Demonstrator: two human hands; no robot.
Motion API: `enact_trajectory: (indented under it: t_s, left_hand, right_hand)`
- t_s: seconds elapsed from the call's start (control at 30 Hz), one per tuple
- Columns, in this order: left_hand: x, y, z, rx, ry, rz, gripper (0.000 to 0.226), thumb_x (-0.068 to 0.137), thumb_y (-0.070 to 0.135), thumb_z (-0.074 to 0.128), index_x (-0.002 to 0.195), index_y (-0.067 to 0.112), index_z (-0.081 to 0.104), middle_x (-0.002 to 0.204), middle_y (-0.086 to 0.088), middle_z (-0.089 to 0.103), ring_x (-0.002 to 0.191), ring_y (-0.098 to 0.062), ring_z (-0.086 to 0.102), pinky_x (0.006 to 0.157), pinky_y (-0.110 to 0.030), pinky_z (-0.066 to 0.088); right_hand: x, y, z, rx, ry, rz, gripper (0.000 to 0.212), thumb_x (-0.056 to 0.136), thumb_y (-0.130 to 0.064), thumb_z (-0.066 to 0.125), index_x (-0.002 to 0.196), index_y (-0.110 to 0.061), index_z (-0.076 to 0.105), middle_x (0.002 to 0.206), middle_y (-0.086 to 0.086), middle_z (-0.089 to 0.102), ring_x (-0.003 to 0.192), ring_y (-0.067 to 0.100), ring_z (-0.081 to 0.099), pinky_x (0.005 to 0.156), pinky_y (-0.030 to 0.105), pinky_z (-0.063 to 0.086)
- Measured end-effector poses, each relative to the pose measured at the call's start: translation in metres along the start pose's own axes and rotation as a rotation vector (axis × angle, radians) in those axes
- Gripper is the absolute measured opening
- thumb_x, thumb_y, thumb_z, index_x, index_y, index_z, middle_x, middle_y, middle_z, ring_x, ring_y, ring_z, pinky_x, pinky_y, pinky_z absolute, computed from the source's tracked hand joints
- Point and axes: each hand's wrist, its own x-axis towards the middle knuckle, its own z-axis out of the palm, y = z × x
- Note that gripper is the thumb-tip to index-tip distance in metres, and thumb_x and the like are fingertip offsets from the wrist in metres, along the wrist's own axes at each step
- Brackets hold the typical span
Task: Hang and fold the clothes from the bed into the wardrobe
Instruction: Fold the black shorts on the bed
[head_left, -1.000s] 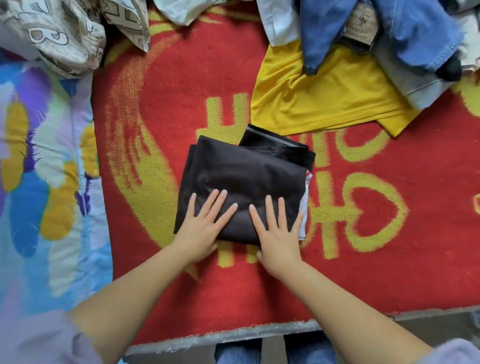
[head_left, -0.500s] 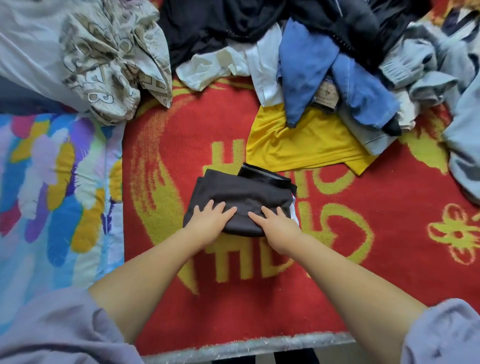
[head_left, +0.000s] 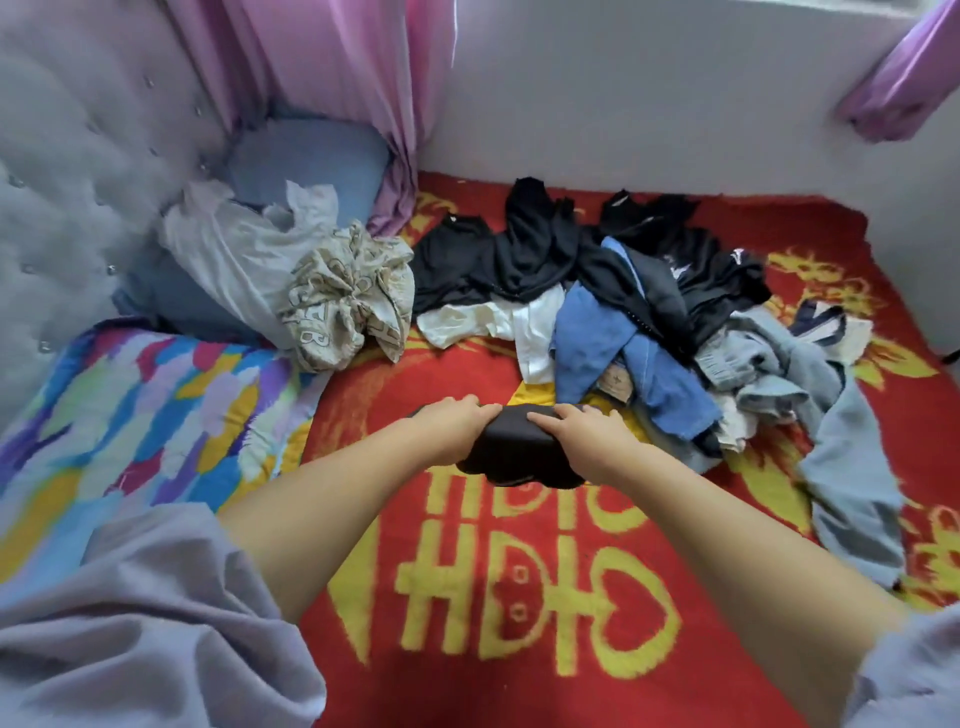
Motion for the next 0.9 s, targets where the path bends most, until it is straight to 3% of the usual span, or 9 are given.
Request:
enact_trajectory:
  t_s: [0.13, 0.23, 0.4, 0.5, 0.63, 0.77, 0.9]
  left_hand:
    - [-0.045, 0.011, -0.014, -0.046, 0.037, -0.133, 0.061, 0.093, 0.009, 0.047, 0.146, 0.028, 0.023, 0.125, -0.010, 0.043, 0.103, -0.032, 0.051, 0.078, -0.044, 0.049]
    - [-0.086, 0.022, -0.011, -0.070, 0.094, -0.261, 0.063, 0.092, 0.005, 0.045, 0.147, 0.027, 0.023, 0.125, -0.010, 0.044, 0.103, -0.032, 0.051, 0.059, -0.035, 0.044]
    - [-0.160, 0.042, 0.018, -0.141, 0.137, -0.466, 0.064, 0.095, 0.003, 0.040, 0.152, 0.023, 0.016, 0.134, -0.012, 0.041, 0.116, -0.034, 0.048, 0.081, -0.038, 0.042]
    - [-0.220, 0.044, 0.046, -0.248, 0.169, -0.573, 0.054, 0.093, 0.005, 0.043, 0.143, 0.020, 0.031, 0.127, -0.012, 0.045, 0.113, -0.033, 0.052, 0.086, -0.042, 0.048]
    - [-0.317, 0.049, 0.090, -0.325, 0.223, -0.721, 0.027, 0.090, 0.011, 0.048, 0.116, 0.019, 0.047, 0.110, -0.011, 0.054, 0.099, -0.033, 0.059, 0.077, -0.042, 0.049]
    - [-0.425, 0.077, 0.139, -0.389, 0.187, -0.925, 0.043, 0.090, 0.005, 0.044, 0.131, 0.019, 0.042, 0.115, -0.014, 0.049, 0.100, -0.035, 0.056, 0.080, -0.040, 0.047]
    - [-0.533, 0.125, 0.198, -0.483, 0.229, -1.095, 0.038, 0.091, 0.014, 0.048, 0.128, 0.022, 0.045, 0.118, -0.011, 0.055, 0.104, -0.032, 0.058, 0.083, -0.038, 0.047]
  right_hand:
    - [-0.017, -0.005, -0.027, -0.110, 0.065, -0.146, 0.070, 0.096, -0.012, 0.043, 0.152, -0.038, 0.009, 0.147, 0.007, 0.033, 0.123, 0.036, 0.043, 0.096, 0.049, 0.041]
    - [-0.034, -0.017, -0.041, -0.183, 0.107, -0.276, 0.069, 0.097, -0.013, 0.043, 0.152, -0.037, 0.009, 0.146, 0.008, 0.034, 0.120, 0.035, 0.045, 0.090, 0.044, 0.044]
    - [-0.062, -0.057, -0.046, -0.260, 0.120, -0.457, 0.066, 0.099, -0.012, 0.039, 0.152, -0.038, 0.010, 0.143, 0.007, 0.035, 0.120, 0.035, 0.045, 0.090, 0.044, 0.043]
    - [-0.084, -0.103, -0.044, -0.336, 0.121, -0.604, 0.066, 0.099, -0.011, 0.038, 0.151, -0.040, 0.011, 0.134, 0.007, 0.041, 0.112, 0.034, 0.050, 0.082, 0.042, 0.047]
    - [-0.120, -0.183, -0.032, -0.426, 0.135, -0.827, 0.066, 0.098, -0.011, 0.038, 0.151, -0.039, 0.013, 0.129, 0.008, 0.046, 0.107, 0.034, 0.057, 0.081, 0.043, 0.051]
    - [-0.180, -0.268, -0.010, -0.496, 0.149, -1.045, 0.067, 0.096, -0.010, 0.041, 0.152, -0.034, 0.014, 0.134, 0.010, 0.041, 0.111, 0.035, 0.055, 0.079, 0.040, 0.045]
    - [-0.259, -0.347, 0.030, -0.539, 0.128, -1.229, 0.066, 0.095, -0.015, 0.044, 0.151, -0.035, 0.017, 0.136, 0.010, 0.042, 0.120, 0.036, 0.051, 0.095, 0.043, 0.043]
